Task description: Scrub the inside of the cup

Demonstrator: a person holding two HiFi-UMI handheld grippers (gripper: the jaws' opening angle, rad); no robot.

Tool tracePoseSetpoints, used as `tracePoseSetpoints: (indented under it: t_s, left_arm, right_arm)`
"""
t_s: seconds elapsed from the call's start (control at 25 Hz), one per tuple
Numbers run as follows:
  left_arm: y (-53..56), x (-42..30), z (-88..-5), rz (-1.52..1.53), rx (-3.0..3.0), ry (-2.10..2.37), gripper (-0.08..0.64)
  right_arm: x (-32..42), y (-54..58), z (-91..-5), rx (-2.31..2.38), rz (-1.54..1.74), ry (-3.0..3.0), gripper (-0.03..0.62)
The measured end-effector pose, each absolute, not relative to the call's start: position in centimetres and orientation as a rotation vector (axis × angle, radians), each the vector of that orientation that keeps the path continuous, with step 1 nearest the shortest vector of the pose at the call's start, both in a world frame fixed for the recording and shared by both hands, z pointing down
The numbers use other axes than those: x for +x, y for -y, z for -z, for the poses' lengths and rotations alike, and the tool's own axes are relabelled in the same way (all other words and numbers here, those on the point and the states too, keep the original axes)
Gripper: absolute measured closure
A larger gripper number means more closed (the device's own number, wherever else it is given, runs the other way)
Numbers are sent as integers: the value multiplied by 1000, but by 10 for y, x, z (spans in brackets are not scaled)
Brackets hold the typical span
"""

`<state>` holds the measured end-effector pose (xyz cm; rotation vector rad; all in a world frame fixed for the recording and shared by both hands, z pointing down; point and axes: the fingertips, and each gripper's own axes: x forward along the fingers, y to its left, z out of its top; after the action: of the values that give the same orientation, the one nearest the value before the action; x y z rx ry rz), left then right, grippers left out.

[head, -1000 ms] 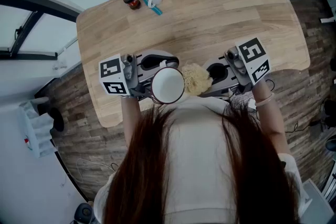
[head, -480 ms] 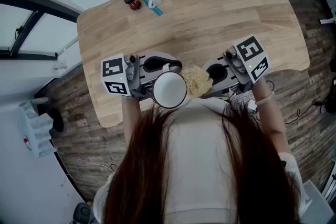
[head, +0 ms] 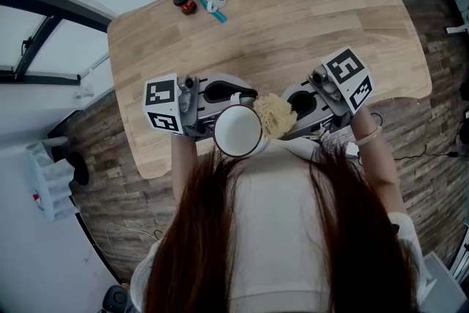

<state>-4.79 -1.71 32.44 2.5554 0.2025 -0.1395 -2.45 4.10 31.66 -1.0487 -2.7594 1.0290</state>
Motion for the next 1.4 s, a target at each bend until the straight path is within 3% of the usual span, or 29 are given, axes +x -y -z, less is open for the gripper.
tracePoseSetpoints:
  t_s: [1.4]
  left_arm:
    - [5,-30,-327,189,2497,-275,537]
  right_arm:
    - [-25,-33,-327,-986,-1133,2751,518]
